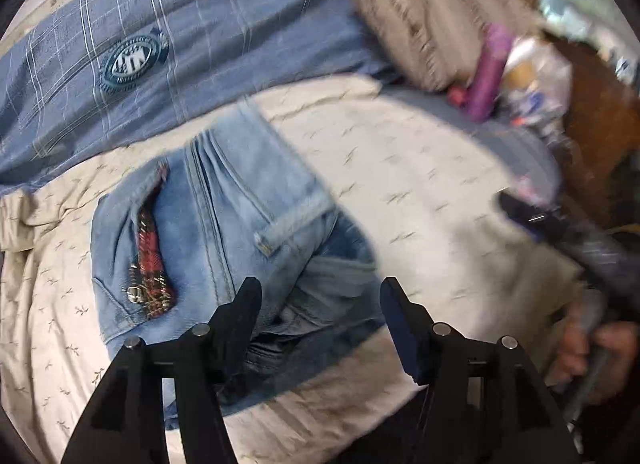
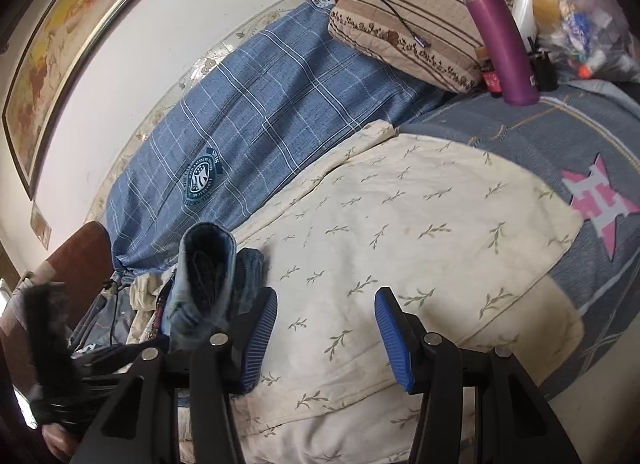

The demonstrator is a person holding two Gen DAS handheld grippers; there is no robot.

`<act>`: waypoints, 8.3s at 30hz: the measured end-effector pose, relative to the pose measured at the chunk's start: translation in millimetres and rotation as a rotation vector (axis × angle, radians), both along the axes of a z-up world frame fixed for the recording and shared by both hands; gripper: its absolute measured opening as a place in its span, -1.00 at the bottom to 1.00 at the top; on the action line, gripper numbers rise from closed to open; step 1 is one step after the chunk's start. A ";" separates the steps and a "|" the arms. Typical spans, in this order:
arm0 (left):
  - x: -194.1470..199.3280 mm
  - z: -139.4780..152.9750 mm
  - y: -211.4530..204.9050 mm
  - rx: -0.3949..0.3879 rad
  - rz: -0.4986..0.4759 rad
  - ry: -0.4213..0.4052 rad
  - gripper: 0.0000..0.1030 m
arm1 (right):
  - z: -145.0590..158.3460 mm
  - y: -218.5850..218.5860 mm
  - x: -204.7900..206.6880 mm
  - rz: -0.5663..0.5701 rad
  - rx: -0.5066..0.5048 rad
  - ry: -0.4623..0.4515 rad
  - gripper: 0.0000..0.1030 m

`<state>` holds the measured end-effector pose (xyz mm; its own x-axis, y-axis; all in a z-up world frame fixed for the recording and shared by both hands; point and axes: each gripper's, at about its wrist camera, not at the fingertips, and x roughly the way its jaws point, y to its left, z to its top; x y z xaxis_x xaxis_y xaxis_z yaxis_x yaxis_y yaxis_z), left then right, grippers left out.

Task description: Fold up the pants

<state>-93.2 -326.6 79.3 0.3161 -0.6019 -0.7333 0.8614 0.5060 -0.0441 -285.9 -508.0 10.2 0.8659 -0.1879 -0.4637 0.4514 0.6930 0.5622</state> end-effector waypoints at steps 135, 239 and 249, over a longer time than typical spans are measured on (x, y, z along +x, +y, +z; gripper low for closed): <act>58.1 -21.8 113.4 0.157 0.519 0.052 0.67 | 38.8 127.0 103.1 0.232 -0.214 0.334 0.04; 124.9 -38.7 79.9 0.123 0.402 0.177 0.67 | 7.5 63.9 121.2 0.286 0.172 0.209 0.26; 140.6 -50.9 83.2 0.061 0.291 0.249 0.69 | -41.2 37.7 139.4 0.361 0.424 0.206 0.33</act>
